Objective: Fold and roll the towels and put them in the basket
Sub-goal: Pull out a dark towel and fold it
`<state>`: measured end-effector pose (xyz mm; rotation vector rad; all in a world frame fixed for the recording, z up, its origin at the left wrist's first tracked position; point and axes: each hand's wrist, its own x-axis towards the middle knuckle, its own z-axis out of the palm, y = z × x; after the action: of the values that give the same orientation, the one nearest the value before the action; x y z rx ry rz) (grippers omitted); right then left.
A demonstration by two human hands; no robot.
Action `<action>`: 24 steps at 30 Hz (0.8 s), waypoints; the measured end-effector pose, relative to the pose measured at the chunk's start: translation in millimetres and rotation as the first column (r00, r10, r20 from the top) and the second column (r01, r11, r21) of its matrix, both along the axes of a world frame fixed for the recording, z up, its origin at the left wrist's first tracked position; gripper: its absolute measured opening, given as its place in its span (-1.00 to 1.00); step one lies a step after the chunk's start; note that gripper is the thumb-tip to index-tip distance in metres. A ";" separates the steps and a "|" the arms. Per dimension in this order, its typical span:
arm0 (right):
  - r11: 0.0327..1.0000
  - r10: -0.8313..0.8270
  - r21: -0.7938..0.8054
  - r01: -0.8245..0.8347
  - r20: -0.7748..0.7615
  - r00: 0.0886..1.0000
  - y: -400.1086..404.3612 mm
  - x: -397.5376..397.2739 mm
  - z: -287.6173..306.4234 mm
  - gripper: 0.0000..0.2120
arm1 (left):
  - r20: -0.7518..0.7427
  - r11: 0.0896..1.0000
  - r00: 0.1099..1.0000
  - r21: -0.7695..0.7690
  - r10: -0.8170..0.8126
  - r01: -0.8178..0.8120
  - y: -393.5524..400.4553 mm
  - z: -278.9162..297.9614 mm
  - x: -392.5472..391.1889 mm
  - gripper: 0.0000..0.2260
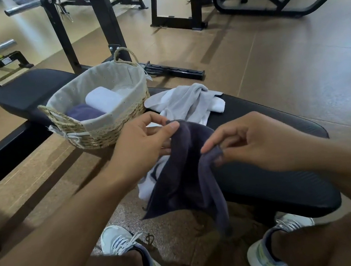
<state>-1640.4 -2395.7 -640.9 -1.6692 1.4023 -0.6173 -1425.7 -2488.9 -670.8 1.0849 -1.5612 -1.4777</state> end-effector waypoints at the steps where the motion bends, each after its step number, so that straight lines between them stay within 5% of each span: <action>1: 0.995 -0.054 -0.080 0.053 -0.009 0.998 0.5 5.1 -1.5 -0.83 | 0.009 0.999 0.999 -0.012 -0.036 0.036 3.4 -0.9 -1.9 -0.92; 5: 0.910 -0.194 -0.399 0.116 -0.160 0.968 -0.4 13.2 -4.1 -0.91 | -0.022 0.987 0.987 -0.039 -0.157 0.156 16.7 1.8 -7.0 -0.94; 9: 0.854 -0.260 -0.506 0.125 -0.205 0.944 -3.8 11.2 -5.0 -0.93 | -0.049 0.979 0.979 -0.057 -0.198 0.195 24.3 4.1 -8.7 -0.95; 24: 0.867 -0.289 -0.466 0.176 -0.183 0.940 -0.1 16.7 -1.6 -0.95 | 0.064 0.964 0.979 -0.173 -0.192 0.200 30.3 6.0 -5.0 -0.95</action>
<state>-1623.8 -2395.8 -642.5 -2.0011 1.7606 -0.9520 -1430.8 -2458.6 -664.8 0.8872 -1.8407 -1.4146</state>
